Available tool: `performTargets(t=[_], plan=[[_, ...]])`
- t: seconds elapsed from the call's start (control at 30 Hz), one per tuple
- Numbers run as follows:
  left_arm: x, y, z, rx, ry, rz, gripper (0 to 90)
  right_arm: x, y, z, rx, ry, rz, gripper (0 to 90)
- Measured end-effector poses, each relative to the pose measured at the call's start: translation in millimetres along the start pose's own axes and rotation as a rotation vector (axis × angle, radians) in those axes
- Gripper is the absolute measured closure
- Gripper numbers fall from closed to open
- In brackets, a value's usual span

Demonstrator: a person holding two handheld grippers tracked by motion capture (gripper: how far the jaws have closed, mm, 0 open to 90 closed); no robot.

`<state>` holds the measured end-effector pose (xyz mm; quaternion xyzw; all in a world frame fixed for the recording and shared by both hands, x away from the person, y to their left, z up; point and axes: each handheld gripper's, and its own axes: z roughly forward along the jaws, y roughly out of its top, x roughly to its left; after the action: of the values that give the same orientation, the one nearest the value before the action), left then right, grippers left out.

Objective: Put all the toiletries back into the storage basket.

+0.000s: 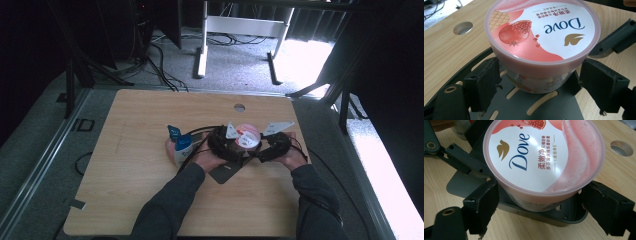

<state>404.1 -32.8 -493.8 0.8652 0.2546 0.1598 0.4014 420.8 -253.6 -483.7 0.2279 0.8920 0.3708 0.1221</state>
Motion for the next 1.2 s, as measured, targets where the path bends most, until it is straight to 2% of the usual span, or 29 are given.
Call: performTargets(t=[0.2, 0.63, 0.73, 0.9, 1.1, 1.2], plan=[[2.1, -0.8, 6.4, 0.007, -0.004, -0.013, 18.3, -5.5, -1.9, 4.4, 0.014, 0.001, 0.012, 14.8], [4.9, 0.6, 17.5, 0.053, -0.001, 0.0, 18.3, -11.7, -6.8, 12.0, 0.046, 0.002, 0.037, 15.8], [6.2, -0.5, 19.7, 0.056, -0.005, -0.007, 18.3, -11.4, -6.6, 13.4, 0.057, -0.009, 0.037, 16.0], [6.3, -2.5, 22.6, 0.069, -0.006, 0.002, 18.3, -10.9, -9.0, 16.7, 0.065, -0.011, 0.045, 16.1], [8.3, -5.8, 26.0, 0.057, -0.02, -0.027, 18.4, -11.0, -9.9, 17.8, 0.073, -0.017, 0.053, 17.5], [8.5, -7.0, 26.7, 0.059, -0.024, -0.023, 18.8, -10.7, -10.3, 18.2, 0.082, -0.021, 0.046, 17.6]])
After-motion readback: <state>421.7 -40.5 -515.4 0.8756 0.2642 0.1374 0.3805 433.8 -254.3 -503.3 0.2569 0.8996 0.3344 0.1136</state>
